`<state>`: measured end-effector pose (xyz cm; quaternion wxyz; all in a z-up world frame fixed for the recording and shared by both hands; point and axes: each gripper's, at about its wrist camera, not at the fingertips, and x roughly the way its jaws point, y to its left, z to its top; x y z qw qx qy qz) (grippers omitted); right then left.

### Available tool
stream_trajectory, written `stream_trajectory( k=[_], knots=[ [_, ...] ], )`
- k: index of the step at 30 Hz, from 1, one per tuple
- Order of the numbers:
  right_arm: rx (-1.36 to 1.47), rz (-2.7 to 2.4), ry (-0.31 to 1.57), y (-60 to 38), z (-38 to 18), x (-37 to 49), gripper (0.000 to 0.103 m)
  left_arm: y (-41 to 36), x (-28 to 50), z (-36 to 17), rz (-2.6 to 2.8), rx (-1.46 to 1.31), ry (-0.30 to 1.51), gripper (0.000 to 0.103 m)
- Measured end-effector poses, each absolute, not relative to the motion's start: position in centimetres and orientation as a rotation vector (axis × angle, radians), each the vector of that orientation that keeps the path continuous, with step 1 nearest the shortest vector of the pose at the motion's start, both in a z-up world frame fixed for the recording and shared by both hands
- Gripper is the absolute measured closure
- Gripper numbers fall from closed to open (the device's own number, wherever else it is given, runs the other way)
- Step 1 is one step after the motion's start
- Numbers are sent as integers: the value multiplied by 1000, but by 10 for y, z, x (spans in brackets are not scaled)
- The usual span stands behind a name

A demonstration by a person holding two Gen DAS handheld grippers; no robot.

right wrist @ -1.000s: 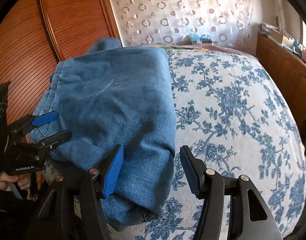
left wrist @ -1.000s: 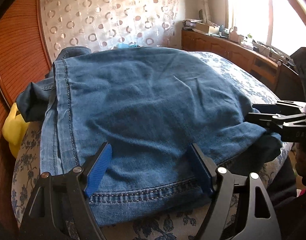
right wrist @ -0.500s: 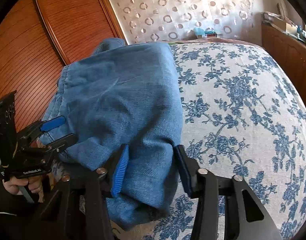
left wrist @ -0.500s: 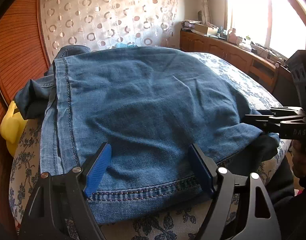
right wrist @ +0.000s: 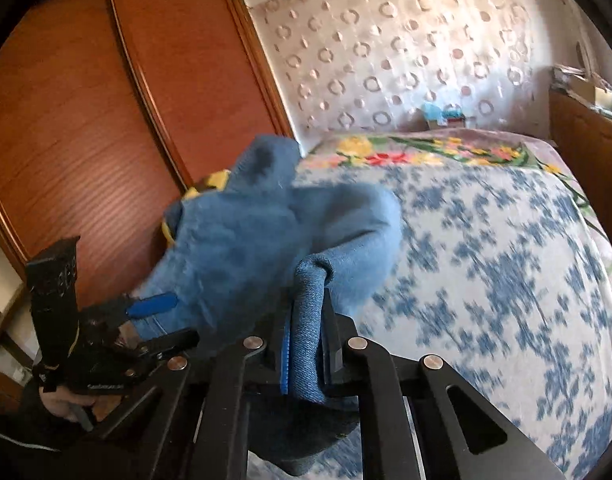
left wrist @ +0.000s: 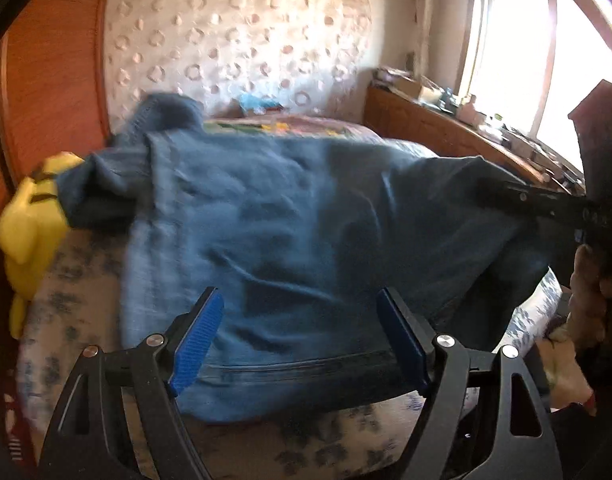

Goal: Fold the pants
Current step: 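Lift the gripped jeans edge with the right tool toward the left tool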

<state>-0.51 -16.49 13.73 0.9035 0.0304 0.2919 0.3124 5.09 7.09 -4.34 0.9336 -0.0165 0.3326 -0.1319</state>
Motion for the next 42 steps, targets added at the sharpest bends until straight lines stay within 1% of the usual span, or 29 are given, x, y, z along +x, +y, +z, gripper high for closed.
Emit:
stream_trajectory(
  k=[6,12,17,22,26,30,33,34,36,38,40,42],
  knots=[
    [45,733,533,-121,160,4,93,113,42,-19,-185,-39,630,23],
    [-17,844,524,-55,159,11,93,161,37,-13,-86,-77,610,23],
    [-92,943,534,-6,146,4,93,191,33,-12,-7,-99,602,23],
    [-182,1021,626,21,110,2,93,215,32,-15,34,-130,602,23],
    [-204,1017,705,21,79,14,93,214,39,-15,14,-127,608,23],
    [-211,1007,712,19,72,18,93,202,55,-14,-40,-111,617,23],
    [-225,991,705,18,74,13,82,186,70,-11,-92,-85,629,23],
    [-234,989,701,17,78,10,76,180,75,-10,-100,-74,634,23],
    [-229,988,682,10,86,-2,68,170,81,-6,-126,-56,632,23],
    [-226,984,662,2,91,-7,56,161,84,-2,-156,-50,632,23],
    [-232,950,653,-9,93,-11,50,152,87,1,-182,-46,634,23],
    [-226,940,660,-20,93,-12,50,144,91,1,-210,-36,643,23]
  ],
)
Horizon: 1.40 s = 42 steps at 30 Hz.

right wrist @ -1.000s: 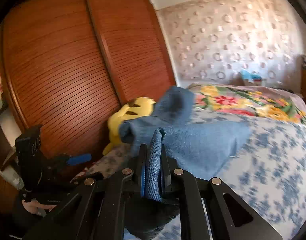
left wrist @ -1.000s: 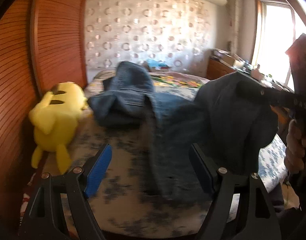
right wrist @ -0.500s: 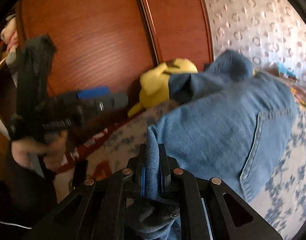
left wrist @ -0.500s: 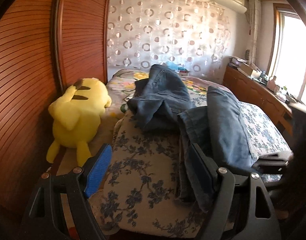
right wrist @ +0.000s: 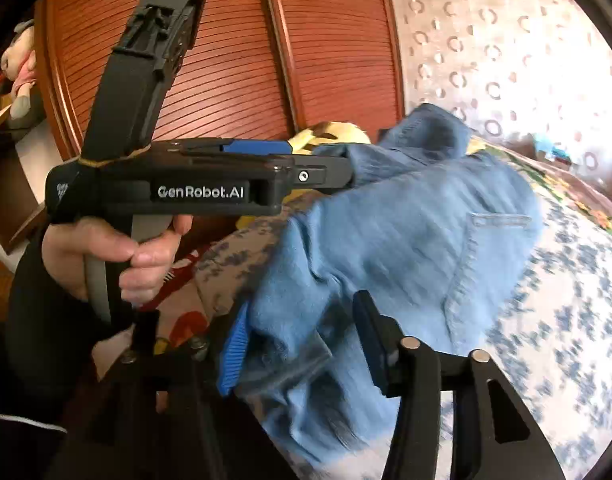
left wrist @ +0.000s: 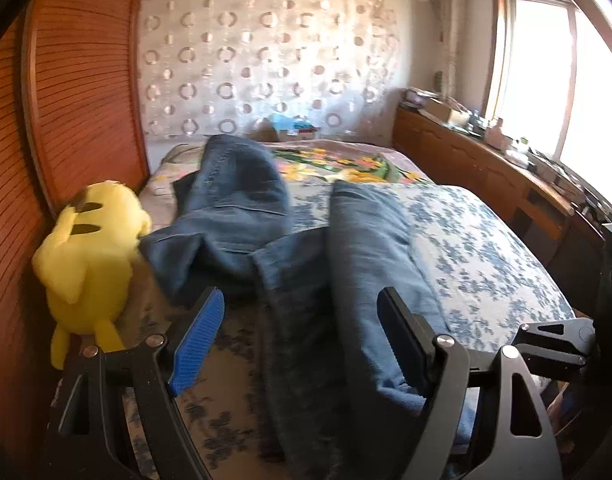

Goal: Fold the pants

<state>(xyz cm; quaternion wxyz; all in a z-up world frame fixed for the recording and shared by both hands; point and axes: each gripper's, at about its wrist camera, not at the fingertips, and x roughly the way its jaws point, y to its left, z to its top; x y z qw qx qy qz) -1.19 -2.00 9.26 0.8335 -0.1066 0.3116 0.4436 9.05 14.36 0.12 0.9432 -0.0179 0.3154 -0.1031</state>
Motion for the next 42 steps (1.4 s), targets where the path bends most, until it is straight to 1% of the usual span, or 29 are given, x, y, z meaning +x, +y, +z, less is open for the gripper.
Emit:
stream_trajectory(
  k=[6,9,11,12,13,14,17,18,20,21,23,26,32,38,42],
  knots=[
    [-189,860,660,-53,93,-12,50,124,101,-8,-246,0,691,23],
    [-184,828,646,-62,96,-12,45,119,102,-9,-287,-21,697,23],
    [-176,819,636,-67,99,-17,44,115,103,-8,-320,-27,701,33],
    [-173,820,630,-70,103,-19,44,112,103,-8,-336,-26,704,36],
    [-175,819,622,-77,108,-25,44,110,104,-8,-345,-20,708,41],
    [-175,817,614,-77,110,-29,44,106,104,-8,-350,-11,712,50],
    [-164,809,601,-90,116,-40,44,100,108,-14,-348,11,748,66],
    [-162,805,595,-97,120,-43,44,100,108,-16,-348,14,754,69],
    [-168,780,587,-102,121,-47,44,99,108,-20,-352,17,760,81],
    [-175,762,587,-102,121,-46,44,99,106,-20,-354,15,759,84],
    [-179,738,590,-102,119,-43,44,98,100,-18,-352,32,756,93],
    [-183,703,592,-99,120,-38,44,101,90,-12,-343,38,729,96],
    [-152,688,587,-92,124,-27,44,124,53,7,-306,-29,649,97],
    [-146,731,595,-63,118,-7,43,152,53,-25,-211,-34,724,97],
    [-173,748,623,-35,104,10,43,157,59,-43,-193,-39,758,97]
  ],
)
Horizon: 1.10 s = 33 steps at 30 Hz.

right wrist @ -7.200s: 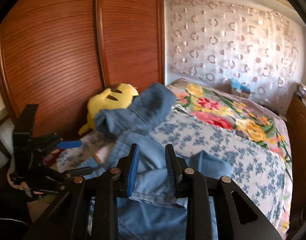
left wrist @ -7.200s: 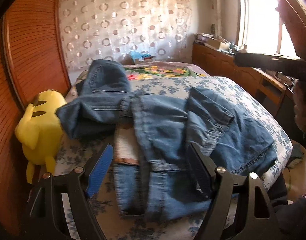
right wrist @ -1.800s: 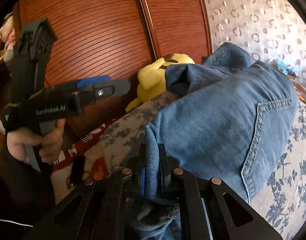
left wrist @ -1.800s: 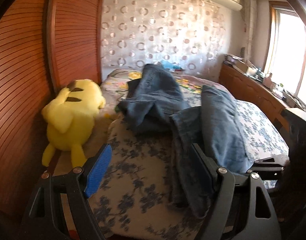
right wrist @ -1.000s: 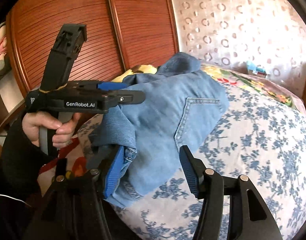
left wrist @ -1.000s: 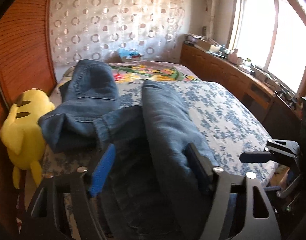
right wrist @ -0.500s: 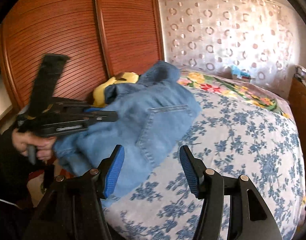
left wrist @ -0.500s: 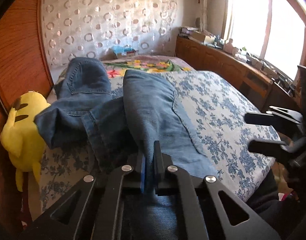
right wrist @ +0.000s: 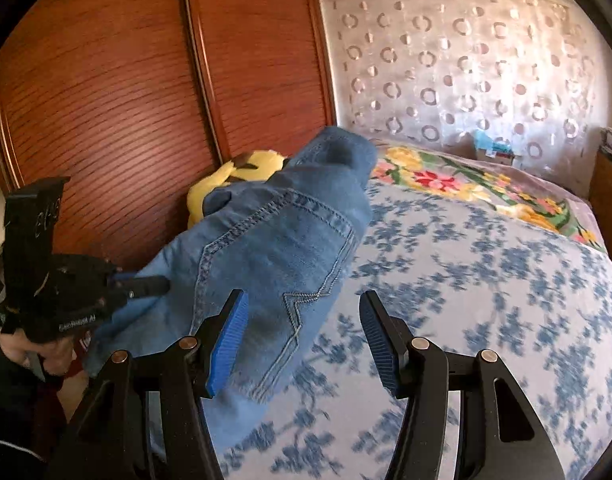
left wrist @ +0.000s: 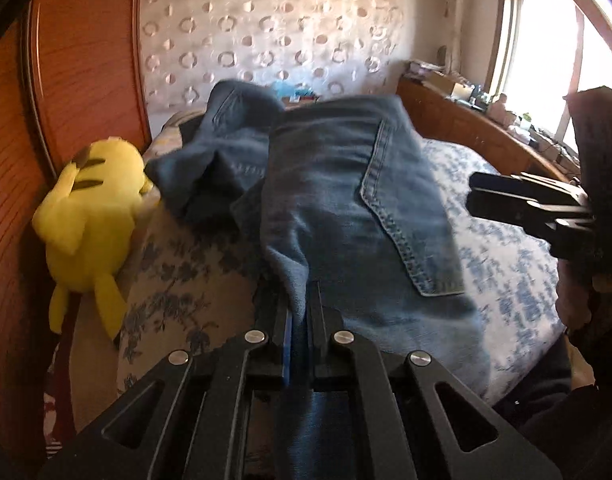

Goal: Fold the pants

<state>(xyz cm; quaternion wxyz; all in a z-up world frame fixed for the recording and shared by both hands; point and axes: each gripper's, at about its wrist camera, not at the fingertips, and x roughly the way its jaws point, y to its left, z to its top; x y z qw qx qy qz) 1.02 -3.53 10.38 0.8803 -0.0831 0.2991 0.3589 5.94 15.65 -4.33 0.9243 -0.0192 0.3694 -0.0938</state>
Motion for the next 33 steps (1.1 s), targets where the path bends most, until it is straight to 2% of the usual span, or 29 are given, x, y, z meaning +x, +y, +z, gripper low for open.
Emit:
stream_trajectory(
  k=[4,7,9,12,16,18,20,24,25,26,27,33],
  knots=[
    [-194,735,678,-21,87,32,43,158,62,-50,-193,-41,772,97],
    [-179,733,709,-18,81,44,37,161,63,-47,-196,-48,766,94],
    [-171,731,728,-15,81,50,36,164,62,-44,-195,-53,765,89],
    [-163,736,747,-11,79,55,35,167,61,-40,-169,-48,764,76],
    [-153,744,770,4,70,65,28,174,65,-37,-167,-66,763,57],
    [-141,756,788,8,63,72,26,175,69,-38,-178,-64,773,57],
    [-130,763,796,11,59,78,26,174,74,-41,-182,-55,784,52],
    [-113,773,803,13,52,83,26,171,85,-52,-191,-53,829,52],
    [-114,774,807,13,50,84,26,171,87,-56,-191,-58,837,46],
    [-113,775,812,14,48,86,26,171,88,-58,-192,-68,843,32],
    [-109,778,816,15,46,87,26,172,88,-59,-195,-82,847,27],
    [-52,806,850,14,37,100,26,174,88,-63,-195,-110,858,26]
  ],
)
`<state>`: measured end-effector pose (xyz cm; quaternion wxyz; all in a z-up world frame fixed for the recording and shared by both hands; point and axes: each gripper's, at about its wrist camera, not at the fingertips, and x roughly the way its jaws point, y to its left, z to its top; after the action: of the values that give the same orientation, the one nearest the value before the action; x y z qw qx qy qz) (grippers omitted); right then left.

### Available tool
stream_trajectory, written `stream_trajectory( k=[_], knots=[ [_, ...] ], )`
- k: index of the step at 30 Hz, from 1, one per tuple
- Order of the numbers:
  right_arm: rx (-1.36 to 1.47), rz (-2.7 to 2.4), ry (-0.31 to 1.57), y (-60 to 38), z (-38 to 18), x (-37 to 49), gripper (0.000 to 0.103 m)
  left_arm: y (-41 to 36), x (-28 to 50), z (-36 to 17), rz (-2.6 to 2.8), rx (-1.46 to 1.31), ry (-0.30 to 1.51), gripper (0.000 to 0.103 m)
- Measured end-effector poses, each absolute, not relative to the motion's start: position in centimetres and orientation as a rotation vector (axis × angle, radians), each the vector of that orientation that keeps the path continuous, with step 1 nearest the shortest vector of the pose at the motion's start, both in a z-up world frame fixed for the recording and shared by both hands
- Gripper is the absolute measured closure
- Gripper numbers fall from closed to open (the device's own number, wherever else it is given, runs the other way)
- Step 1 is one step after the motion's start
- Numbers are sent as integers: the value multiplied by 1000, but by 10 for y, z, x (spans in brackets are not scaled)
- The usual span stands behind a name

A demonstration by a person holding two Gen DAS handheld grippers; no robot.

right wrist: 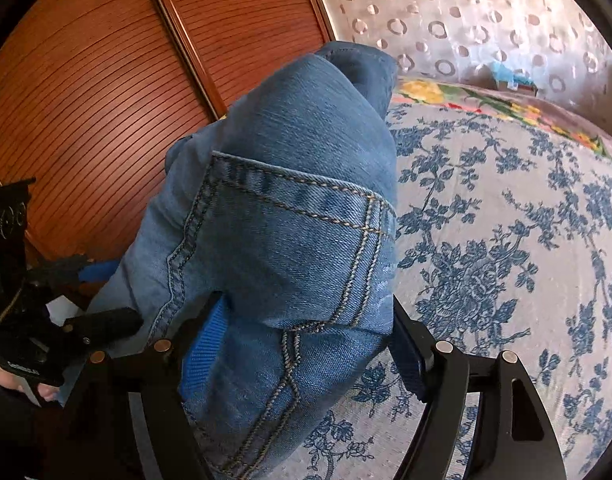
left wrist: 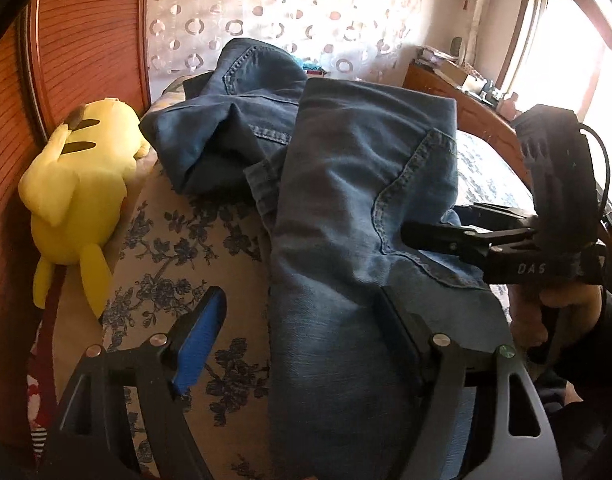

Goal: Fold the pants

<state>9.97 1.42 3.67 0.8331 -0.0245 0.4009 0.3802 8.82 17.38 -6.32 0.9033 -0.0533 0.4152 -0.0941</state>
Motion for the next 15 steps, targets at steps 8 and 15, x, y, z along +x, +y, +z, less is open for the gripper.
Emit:
stream_trajectory(
  k=[8,15],
  knots=[
    [6,905,803,-7,51,101,80,168,88,-59,-199,-103,848,26],
    [-22,815,727,-71,78,93,82,143,89,-43,-245,-71,813,26]
  ],
)
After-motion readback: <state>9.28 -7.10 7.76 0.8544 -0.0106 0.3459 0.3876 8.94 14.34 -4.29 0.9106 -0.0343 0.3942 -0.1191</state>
